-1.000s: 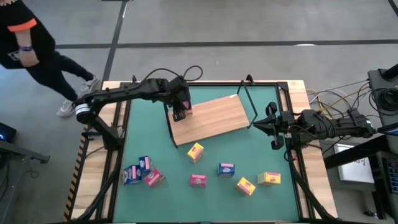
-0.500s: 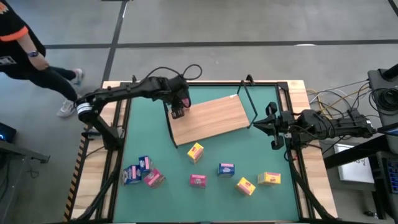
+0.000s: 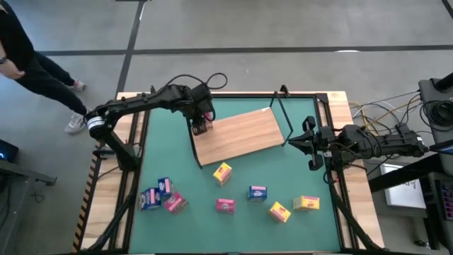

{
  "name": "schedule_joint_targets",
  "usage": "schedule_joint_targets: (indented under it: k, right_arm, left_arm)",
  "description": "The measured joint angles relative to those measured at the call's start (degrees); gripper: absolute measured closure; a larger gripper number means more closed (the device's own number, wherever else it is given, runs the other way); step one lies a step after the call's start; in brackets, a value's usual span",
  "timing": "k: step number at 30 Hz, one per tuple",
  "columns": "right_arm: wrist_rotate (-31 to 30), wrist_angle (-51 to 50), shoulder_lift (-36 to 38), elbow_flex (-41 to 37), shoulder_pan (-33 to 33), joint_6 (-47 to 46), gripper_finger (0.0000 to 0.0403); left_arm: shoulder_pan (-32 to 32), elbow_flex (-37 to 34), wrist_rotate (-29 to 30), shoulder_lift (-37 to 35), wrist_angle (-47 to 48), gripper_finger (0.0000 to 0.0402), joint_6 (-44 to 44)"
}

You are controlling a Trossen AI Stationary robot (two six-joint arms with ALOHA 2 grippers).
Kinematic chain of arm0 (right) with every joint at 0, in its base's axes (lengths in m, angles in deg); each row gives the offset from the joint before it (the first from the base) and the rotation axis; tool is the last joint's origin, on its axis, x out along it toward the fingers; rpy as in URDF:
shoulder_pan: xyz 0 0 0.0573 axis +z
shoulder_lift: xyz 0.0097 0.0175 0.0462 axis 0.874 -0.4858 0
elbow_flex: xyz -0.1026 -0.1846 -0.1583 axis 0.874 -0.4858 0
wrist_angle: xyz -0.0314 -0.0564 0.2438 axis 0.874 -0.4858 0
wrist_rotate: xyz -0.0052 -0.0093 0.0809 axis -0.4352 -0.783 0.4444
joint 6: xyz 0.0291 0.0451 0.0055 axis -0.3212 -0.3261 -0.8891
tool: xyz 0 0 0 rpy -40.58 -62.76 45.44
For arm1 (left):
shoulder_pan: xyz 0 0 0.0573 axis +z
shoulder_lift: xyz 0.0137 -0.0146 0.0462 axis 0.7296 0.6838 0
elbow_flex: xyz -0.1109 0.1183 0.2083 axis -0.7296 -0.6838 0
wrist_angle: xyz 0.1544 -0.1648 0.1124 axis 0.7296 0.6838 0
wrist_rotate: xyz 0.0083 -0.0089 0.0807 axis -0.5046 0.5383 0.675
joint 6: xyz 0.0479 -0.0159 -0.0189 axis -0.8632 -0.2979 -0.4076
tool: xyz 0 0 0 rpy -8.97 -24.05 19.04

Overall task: Stack cereal on shelf
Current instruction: Put the top pink cereal box on the shelf

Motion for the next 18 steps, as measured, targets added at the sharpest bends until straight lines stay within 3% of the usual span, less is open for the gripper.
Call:
schedule_joint_targets:
  k: [6,18]
  right_arm:
    - [-0.01,0.00,0.00,0.00,0.00,0.02,0.0380]
    - [-0.03,0.01,0.00,0.00,0.00,0.14,0.0380]
  left_arm:
    - [0.03,0.00,0.02,0.00,-0.02,0.0239,-0.11]
    - [0.05,0.00,3.05,-0.14,0.82,0.0176,-1.00]
